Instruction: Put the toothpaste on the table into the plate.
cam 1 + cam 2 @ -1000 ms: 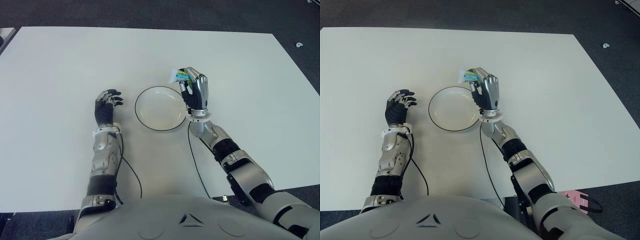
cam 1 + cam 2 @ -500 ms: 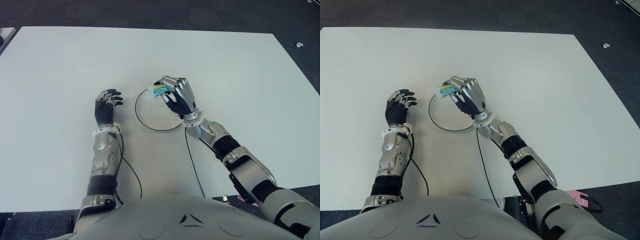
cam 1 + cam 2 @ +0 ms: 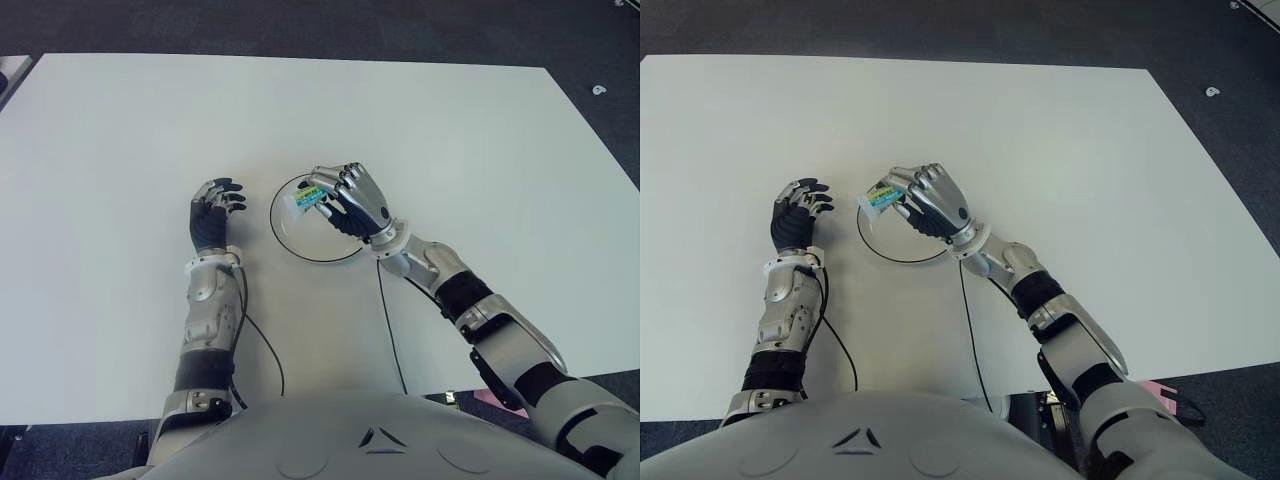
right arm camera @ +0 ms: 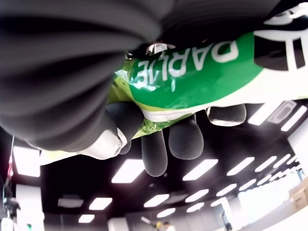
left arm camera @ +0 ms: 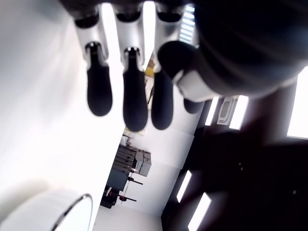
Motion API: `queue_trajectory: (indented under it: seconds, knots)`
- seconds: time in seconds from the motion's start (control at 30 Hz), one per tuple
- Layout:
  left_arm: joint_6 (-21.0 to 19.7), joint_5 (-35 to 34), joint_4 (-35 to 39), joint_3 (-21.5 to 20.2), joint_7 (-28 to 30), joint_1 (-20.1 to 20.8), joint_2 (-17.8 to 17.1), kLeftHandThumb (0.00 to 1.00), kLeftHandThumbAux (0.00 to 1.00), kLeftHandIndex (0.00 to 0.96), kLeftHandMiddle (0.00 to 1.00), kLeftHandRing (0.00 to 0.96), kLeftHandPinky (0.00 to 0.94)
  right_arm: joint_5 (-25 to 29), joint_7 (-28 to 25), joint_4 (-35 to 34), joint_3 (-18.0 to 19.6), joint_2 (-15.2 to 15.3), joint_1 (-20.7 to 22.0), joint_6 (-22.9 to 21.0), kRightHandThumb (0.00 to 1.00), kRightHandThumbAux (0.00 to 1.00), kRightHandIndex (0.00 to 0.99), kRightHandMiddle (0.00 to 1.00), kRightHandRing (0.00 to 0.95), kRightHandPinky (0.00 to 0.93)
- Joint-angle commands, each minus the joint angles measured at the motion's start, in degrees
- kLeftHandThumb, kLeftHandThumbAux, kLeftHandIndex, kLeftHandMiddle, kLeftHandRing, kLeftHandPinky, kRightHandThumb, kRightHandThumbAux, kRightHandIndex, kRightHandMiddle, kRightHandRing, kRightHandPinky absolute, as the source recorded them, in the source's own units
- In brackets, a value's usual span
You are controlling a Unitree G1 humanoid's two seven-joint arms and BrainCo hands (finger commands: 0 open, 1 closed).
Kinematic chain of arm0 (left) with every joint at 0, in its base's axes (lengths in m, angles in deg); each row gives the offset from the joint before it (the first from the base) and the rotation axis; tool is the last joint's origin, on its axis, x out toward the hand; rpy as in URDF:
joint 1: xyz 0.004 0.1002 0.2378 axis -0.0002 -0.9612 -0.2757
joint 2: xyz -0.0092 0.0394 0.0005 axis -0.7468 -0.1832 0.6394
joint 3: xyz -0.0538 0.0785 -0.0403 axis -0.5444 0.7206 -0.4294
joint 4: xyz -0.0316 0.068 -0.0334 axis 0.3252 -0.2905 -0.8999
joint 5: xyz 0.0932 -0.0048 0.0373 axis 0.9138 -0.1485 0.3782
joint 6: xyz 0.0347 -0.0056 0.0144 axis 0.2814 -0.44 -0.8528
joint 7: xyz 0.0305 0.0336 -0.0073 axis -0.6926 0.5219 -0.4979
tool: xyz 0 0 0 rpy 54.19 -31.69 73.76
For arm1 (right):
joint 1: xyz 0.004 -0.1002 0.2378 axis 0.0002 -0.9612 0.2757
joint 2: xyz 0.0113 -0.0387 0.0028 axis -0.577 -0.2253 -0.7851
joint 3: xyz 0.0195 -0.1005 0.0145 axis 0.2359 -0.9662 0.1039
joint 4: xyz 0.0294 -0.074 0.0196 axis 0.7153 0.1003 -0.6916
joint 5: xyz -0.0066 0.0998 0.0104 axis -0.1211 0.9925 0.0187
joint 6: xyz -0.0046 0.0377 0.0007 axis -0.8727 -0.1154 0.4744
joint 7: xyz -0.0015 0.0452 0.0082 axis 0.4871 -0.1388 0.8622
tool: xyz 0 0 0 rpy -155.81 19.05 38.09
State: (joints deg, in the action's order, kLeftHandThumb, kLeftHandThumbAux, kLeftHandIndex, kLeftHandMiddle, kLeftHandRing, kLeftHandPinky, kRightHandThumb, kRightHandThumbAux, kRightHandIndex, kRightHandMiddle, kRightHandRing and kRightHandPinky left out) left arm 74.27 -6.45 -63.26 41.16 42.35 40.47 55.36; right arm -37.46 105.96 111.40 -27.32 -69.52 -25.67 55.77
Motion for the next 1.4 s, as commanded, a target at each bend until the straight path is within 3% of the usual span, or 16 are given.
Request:
queue_trajectory:
  seconds: [0.03, 0.1, 0.17, 0.3, 0.37, 0.47, 0.77, 1.4]
  knots:
    - [-4.9, -0.7, -6.2, -0.9, -1.5, -4.5, 3.3, 0.836, 0.679, 0.417, 0.476, 0.538, 0.524, 6.5, -11.0, -2.8, 1.3, 2.4, -2.4, 1.0, 0.854, 0.674, 0.406, 0.563, 0.784, 0.780]
    - [-4.8, -0.7, -6.4, -0.9, -1.5, -4.4, 3.3, 0.836, 0.678, 0.418, 0.476, 0.537, 0.525, 8.9, -15.8, -4.0, 1.8, 3.1, -3.1, 0.7, 0.852, 0.673, 0.406, 0.563, 0.738, 0.736]
    - [-4.6, -0.5, -6.6, -0.9, -1.4, -4.4, 3.2, 0.837, 0.678, 0.419, 0.475, 0.536, 0.526, 11.3, -21.8, -6.0, 2.1, 4.7, -3.7, -0.2, 0.766, 0.694, 0.411, 0.463, 0.576, 0.607]
    - [-4.1, -0.4, -7.3, -0.8, -1.0, -4.2, 2.8, 0.837, 0.677, 0.423, 0.475, 0.539, 0.530, 13.1, -31.8, -10.7, 2.7, 7.5, -4.5, -3.2, 0.523, 0.519, 0.160, 0.181, 0.223, 0.271]
    - [-4.0, -0.5, -7.6, -0.8, -0.9, -4.0, 2.8, 0.837, 0.677, 0.422, 0.475, 0.540, 0.531, 12.6, -34.8, -13.4, 3.5, 8.7, -5.1, -4.9, 0.445, 0.485, 0.088, 0.098, 0.120, 0.148]
    - [-3.6, -0.5, -7.9, -0.9, -0.9, -3.9, 2.8, 0.837, 0.678, 0.421, 0.476, 0.540, 0.532, 12.1, -38.1, -16.8, 4.9, 9.6, -6.1, -6.9, 0.365, 0.447, 0.028, 0.032, 0.039, 0.048]
    - [-3.3, -0.6, -8.9, -1.4, -1.0, -3.2, 2.6, 0.837, 0.677, 0.419, 0.478, 0.541, 0.534, 13.5, -42.4, -21.1, 8.2, 9.0, -8.3, -9.3, 0.280, 0.343, 0.000, 0.000, 0.001, 0.001]
    - [-4.1, -0.3, -9.1, -1.7, -1.6, -2.9, 2.4, 0.838, 0.677, 0.423, 0.477, 0.540, 0.530, 11.3, -38.1, -21.3, 11.8, 7.2, -10.1, -7.3, 0.307, 0.243, 0.000, 0.000, 0.000, 0.000]
